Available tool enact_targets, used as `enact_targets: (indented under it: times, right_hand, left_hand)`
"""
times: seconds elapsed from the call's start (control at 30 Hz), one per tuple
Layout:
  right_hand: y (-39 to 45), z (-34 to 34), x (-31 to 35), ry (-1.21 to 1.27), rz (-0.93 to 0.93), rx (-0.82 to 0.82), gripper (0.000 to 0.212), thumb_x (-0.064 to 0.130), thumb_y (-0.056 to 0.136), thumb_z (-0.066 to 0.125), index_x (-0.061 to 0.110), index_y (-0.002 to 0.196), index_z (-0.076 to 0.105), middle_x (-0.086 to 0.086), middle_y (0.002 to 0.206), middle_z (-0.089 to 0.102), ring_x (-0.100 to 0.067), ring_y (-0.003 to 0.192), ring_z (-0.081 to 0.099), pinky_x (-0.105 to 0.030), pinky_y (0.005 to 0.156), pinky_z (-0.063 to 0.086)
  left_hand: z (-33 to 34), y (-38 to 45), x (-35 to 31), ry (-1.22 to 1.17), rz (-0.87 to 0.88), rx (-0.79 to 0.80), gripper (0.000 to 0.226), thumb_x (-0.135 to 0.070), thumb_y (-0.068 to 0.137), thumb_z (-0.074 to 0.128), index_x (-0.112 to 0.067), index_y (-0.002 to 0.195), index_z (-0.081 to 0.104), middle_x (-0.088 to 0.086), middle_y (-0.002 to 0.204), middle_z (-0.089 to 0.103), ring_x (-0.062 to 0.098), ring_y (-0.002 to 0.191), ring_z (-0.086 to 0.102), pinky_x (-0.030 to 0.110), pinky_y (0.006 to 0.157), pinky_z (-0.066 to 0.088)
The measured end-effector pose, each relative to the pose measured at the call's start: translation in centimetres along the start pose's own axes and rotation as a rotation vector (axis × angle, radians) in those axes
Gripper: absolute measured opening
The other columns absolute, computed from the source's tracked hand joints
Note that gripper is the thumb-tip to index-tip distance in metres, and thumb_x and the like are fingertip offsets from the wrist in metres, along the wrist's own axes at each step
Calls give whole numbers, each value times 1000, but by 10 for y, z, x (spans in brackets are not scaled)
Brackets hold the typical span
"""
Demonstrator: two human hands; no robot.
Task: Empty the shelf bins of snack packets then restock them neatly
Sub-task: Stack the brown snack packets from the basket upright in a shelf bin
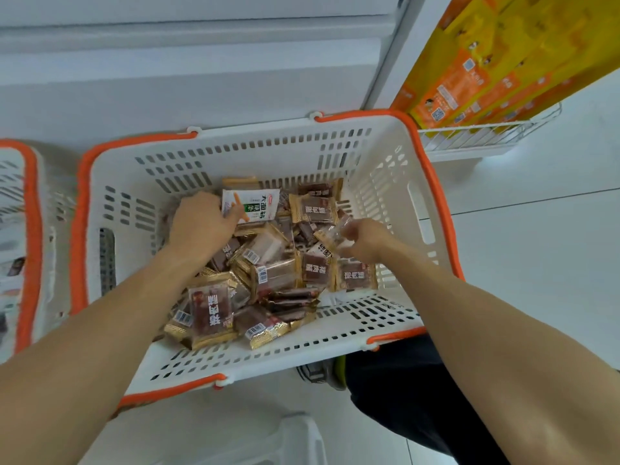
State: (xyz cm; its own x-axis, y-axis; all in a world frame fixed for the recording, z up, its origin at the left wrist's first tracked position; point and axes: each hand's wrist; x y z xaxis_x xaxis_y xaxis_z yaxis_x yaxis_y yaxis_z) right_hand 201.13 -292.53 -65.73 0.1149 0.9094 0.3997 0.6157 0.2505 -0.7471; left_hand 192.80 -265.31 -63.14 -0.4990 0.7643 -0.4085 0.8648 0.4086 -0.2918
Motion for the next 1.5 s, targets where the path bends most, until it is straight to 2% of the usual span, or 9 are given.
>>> enact_targets:
  times: [0.17, 0.33, 0.47, 0.6, 0.73, 0.93, 1.1, 1.3, 1.5]
  right_hand:
    - [7, 28, -25, -6, -17, 86, 95, 7, 62, 94, 22, 143, 45, -1, 138, 56, -26, 114, 62, -33, 89, 56]
    - [13, 32, -11, 330, -87, 39, 106, -3, 70, 86, 26, 157, 32, 1, 147, 49, -23, 118, 61, -37, 88, 59]
    - [13, 33, 2, 684, -116, -39, 75, -20, 81, 66, 20, 143, 52, 7, 139, 54, -14, 121, 53, -25, 70, 62]
    - [24, 26, -5, 978, 69, -262, 48, -20, 83, 64, 15, 116, 62, -4, 118, 64, -21, 96, 70, -36, 78, 63]
    - [39, 28, -5, 1345, 294, -178, 33, -15, 86, 66, 4, 111, 56, -18, 99, 68, -18, 75, 63, -28, 75, 57]
    - [50, 41, 8, 1043, 411, -9, 14, 15, 92, 73, 6, 94, 63, -9, 84, 74, -7, 43, 58, -19, 36, 41]
    - [37, 12, 20, 901, 347, 141, 13, 7, 100, 58, -2, 109, 57, -20, 102, 75, -26, 80, 73, -29, 55, 59]
    - [-4, -38, 61, 369, -99, 367, 21, 16, 97, 65, 17, 118, 64, -3, 101, 78, -22, 95, 75, -39, 83, 61]
    - [-23, 9, 97, -109, -427, 135, 22, 42, 90, 73, 23, 100, 74, 6, 88, 75, -9, 76, 70, -24, 64, 55]
  left_hand:
    - [-7, -12, 8, -255, -31, -34, 26, -30, 97, 63, -12, 114, 71, 8, 93, 76, 20, 71, 71, 34, 69, 58]
    - [4, -31, -10, -589, -113, 176, 21, -29, 101, 59, -16, 117, 63, -3, 84, 73, 11, 55, 68, 22, 50, 55]
    - [23, -36, -16, -514, -54, 309, 23, -33, 101, 56, -19, 118, 63, -8, 94, 73, 7, 64, 71, 19, 53, 54]
    - [40, -36, -15, -456, -16, 388, 25, -34, 101, 57, -21, 120, 65, -7, 105, 74, 4, 74, 69, 18, 59, 48]
    - [50, -35, -14, -437, -28, 404, 26, -34, 101, 56, -22, 121, 66, -5, 108, 74, 8, 77, 67, 25, 64, 48]
    - [45, -31, -12, -442, -67, 371, 15, -33, 101, 56, -25, 112, 64, -10, 94, 72, 1, 60, 66, 14, 54, 47]
    - [35, -31, -3, -658, -235, 310, 14, -24, 101, 58, -16, 112, 64, -2, 97, 74, 12, 74, 74, 23, 61, 60]
    - [17, -42, 4, -879, -285, 431, 20, -27, 103, 53, -16, 118, 61, 9, 109, 74, 24, 95, 74, 36, 72, 63]
    - [14, -64, -12, -971, -175, 401, 22, -29, 94, 64, -13, 109, 64, 9, 101, 76, 21, 87, 76, 37, 63, 63]
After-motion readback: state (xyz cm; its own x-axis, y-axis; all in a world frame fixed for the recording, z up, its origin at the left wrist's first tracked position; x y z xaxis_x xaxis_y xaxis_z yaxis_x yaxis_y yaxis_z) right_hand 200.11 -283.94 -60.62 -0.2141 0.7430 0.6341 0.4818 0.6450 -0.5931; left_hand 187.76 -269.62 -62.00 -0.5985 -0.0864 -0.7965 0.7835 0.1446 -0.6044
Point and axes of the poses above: each hand's wrist, its own y-axis towards the middle knuckle, its own z-axis out of the palm, x = y × z
